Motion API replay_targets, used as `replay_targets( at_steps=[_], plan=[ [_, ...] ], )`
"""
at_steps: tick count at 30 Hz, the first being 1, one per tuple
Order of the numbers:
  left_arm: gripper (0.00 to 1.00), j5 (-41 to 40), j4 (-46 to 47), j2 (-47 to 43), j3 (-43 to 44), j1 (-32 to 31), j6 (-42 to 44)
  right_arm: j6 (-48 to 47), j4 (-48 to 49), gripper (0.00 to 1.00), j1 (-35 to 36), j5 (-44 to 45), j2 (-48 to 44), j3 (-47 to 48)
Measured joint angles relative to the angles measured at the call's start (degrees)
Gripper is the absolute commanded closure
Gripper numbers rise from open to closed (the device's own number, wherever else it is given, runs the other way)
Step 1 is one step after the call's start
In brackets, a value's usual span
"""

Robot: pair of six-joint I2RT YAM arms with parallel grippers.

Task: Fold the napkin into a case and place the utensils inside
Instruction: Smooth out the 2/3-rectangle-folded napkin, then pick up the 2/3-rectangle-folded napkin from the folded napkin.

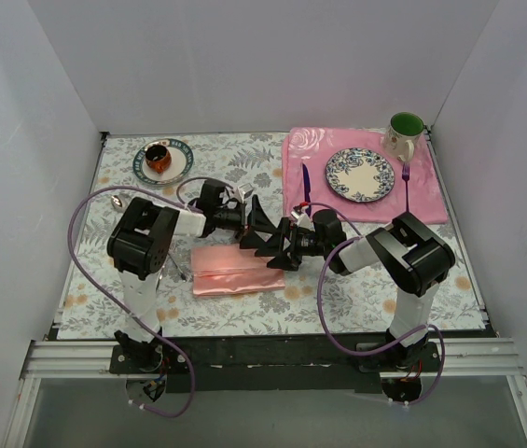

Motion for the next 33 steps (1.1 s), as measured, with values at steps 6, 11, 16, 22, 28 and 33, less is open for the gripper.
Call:
replay_targets(
  at_steps=[6, 11, 16, 22, 28, 33],
  plan=[
    [0.02, -1.29, -7.74, -7.54, 0.0, 3.63, 5.51, -0.02, -0.63, 0.01, -0.04, -1.03, 0.11, 1.36],
    [0.02, -3.93, -18.84, -16.83, 3.41, 10.27, 15.47, -0.07, -1.73, 0.03, -0.02, -2.05, -0.04, 5.29],
    [0.02, -8.35, -29.75, -22.93, 7.23, 16.15, 29.77, 0.11, -2.01, 0.23, 0.26, -4.79, -2.54, 8.87],
    [0.32, -16.39, -40.17, -34.27, 3.37, 13.88, 51.78, -6.19, -8.94, 0.72, 0.26, -8.83, -5.49, 16.81],
    [0.5, -30.8, -40.63, -54.51, -11.15, -4.37, 69.81, -17.4, -20.65, 0.84, -0.31, -10.23, -4.11, 20.79],
    [0.48, -41.75, -37.59, -58.38, -19.32, -20.57, 76.13, -23.67, -29.05, 0.87, -0.52, -10.1, 0.92, 22.4]
  ],
)
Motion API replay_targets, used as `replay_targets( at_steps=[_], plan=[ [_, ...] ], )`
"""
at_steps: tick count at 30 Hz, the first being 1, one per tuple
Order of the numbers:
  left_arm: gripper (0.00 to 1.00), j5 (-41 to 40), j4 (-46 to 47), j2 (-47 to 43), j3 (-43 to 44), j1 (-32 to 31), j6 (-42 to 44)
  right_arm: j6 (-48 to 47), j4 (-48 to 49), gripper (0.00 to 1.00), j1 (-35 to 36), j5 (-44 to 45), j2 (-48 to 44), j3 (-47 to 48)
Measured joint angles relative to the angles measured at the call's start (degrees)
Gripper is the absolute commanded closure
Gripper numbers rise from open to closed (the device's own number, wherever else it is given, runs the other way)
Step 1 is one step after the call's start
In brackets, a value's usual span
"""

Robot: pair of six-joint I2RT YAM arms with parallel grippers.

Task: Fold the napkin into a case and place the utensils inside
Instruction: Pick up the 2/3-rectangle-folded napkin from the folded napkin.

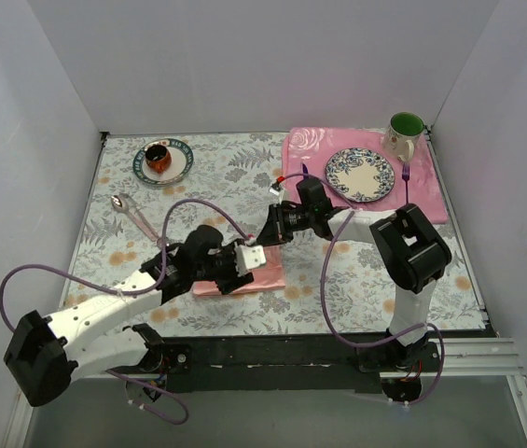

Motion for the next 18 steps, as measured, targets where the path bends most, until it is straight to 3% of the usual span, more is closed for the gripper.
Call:
replay_targets(
  at_steps=[8, 18],
  plan=[
    [0.5, -14.49, 8.35, 7.69, -7.78, -17.35, 3.56, -6.03, -7.08, 0.89, -0.07, 0.46, 4.7, 0.07],
    [0.56, -24.55, 16.52, 16.24, -9.49, -21.31, 3.98, -12.31, -11.61, 0.89, -0.68, 1.57, 7.63, 0.61]
  ],
)
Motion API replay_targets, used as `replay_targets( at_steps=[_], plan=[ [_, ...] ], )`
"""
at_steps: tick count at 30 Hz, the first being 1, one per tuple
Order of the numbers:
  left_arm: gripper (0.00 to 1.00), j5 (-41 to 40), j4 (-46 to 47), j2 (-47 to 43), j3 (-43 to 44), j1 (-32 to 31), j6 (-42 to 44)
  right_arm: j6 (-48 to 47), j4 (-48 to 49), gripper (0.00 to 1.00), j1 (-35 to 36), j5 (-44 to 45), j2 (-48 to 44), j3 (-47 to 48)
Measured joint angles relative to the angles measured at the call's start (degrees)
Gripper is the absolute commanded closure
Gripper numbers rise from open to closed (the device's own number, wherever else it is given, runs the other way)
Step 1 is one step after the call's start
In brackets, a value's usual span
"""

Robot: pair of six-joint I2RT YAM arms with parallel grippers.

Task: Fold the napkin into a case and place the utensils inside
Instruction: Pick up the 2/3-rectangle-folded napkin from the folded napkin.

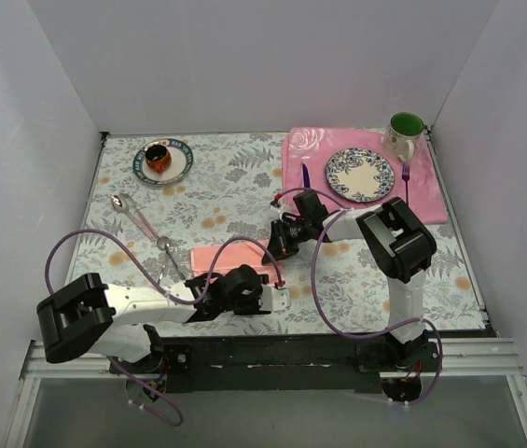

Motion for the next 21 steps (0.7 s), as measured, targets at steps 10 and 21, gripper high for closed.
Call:
replay_targets(
  at_steps=[10, 21],
  plan=[
    [0.73, -3.85, 8.02, 2.8, -1.7, -0.48, 1.31, -4.31, -1.55, 0.91, -0.09, -0.07, 0.04, 0.92],
    [1.0, -2.95, 3.72, 2.99, 0.15, 2.16, -0.52, -6.08, -1.55, 0.91, -0.24, -0.63, 0.26, 0.94]
  ],
)
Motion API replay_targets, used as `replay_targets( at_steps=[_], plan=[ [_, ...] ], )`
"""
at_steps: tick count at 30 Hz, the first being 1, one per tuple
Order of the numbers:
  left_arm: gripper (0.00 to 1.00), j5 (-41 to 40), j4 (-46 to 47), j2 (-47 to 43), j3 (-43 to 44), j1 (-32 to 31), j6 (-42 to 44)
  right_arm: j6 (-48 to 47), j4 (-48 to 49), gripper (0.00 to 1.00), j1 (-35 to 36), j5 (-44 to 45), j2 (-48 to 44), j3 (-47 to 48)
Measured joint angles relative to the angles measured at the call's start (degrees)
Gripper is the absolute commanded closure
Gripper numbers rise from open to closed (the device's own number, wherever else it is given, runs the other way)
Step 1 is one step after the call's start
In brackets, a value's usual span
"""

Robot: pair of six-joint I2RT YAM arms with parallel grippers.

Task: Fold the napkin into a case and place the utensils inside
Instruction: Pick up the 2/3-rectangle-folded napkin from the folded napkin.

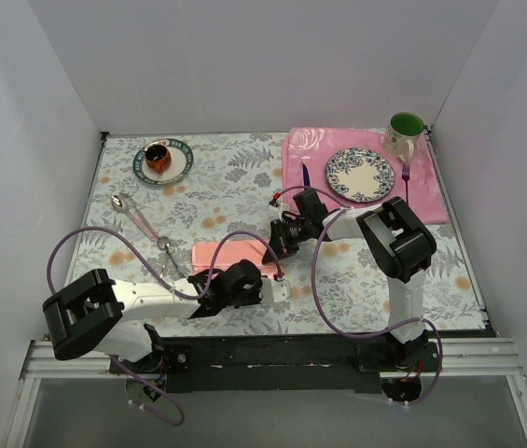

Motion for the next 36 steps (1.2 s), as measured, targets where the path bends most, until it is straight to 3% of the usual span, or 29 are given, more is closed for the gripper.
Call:
replay_targets(
  at_steps=[13, 16, 17, 19, 29, 36],
  plan=[
    [1.0, 13.53, -11.15, 1.33, 11.85, 12.2, -4.87, -1.22, -0.02, 0.92, -0.26, -0.46, 0.0, 0.0],
    [0.71, 15.74, -12.33, 2.14, 13.16, 14.19, -5.07, -1.51, -0.02, 0.92, -0.31, -0.5, 0.0, 0.02],
    [0.57, 16.41, -12.68, 2.19, 13.22, 14.56, -5.14, -1.66, -0.02, 0.92, -0.31, -0.55, 0.02, 0.02],
    [0.51, 17.46, -13.29, 1.64, 12.79, 14.69, -4.85, -1.9, -0.26, 0.92, -0.31, -0.63, 0.15, 0.28],
    [0.3, 15.76, -20.85, -15.72, 3.28, 14.69, 2.54, -2.29, -0.48, 0.92, -0.46, -0.96, 0.39, 0.44],
    [0.3, 10.88, -25.81, -22.53, -2.38, 14.69, 11.23, -2.32, -0.96, 0.92, -0.48, -1.16, 0.66, 0.83]
  ],
)
